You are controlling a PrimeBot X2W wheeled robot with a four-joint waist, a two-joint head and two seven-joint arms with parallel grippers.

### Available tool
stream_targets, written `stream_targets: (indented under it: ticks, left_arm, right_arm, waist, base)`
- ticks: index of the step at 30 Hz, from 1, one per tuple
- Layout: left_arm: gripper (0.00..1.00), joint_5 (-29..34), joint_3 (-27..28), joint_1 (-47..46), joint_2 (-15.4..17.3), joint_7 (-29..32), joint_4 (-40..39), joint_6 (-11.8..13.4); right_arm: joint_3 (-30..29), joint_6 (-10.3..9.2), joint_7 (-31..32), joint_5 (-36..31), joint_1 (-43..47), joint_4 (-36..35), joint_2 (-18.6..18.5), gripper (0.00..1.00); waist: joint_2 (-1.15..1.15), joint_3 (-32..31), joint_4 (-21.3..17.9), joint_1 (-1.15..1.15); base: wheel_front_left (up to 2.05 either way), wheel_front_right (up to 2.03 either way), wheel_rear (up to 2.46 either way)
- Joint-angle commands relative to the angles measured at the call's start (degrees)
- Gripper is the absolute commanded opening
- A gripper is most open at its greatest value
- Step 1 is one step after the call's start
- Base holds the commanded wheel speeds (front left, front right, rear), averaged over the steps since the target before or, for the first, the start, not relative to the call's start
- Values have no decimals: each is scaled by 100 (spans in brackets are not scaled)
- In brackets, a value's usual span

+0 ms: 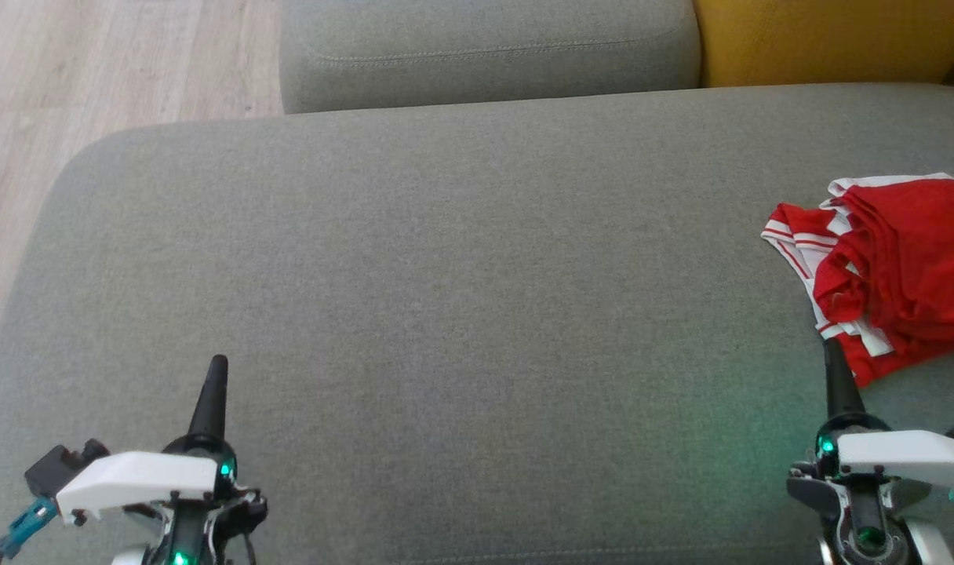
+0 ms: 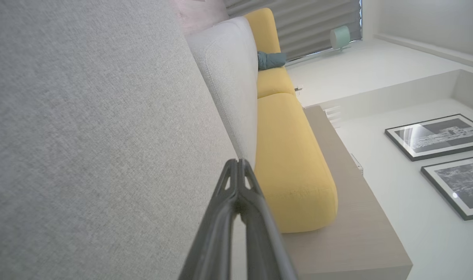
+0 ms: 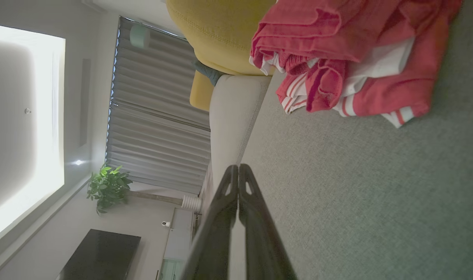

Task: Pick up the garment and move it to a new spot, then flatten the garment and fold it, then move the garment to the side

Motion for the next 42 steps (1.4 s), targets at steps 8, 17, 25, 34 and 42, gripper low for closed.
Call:
stream_targets:
  ticks: [8,17,25,34,42]
  left_arm:
    - [0,-575,342,-405,101,179,-95,-119]
    - [0,-1088,485,-461,99,335,-29,-180]
    - [0,-1544,613,-511,96,475,30,-234]
    - [0,-1856,713,-546,87,580,73,-272]
    - [0,-1841,730,-548,75,594,73,-272]
  right_arm:
    - [-27,-4,174,628,-357,-231,-109,0]
    - [-116,-5,327,1182,-372,-242,-106,0]
    - [-197,-5,464,1674,-386,-252,-102,0]
    - [-261,-5,566,2014,-396,-259,-94,0]
    - [-274,-5,577,2002,-397,-258,-84,0]
  waist:
    - [0,-15,1,0]
    - [0,-31,1,0]
    - [0,-45,2,0]
    - [0,-55,2,0]
    - [0,-55,2,0]
  base:
    - [0,0,0]
    - [0,0,0]
    - [0,0,0]
    - [0,0,0]
    - [0,0,0]
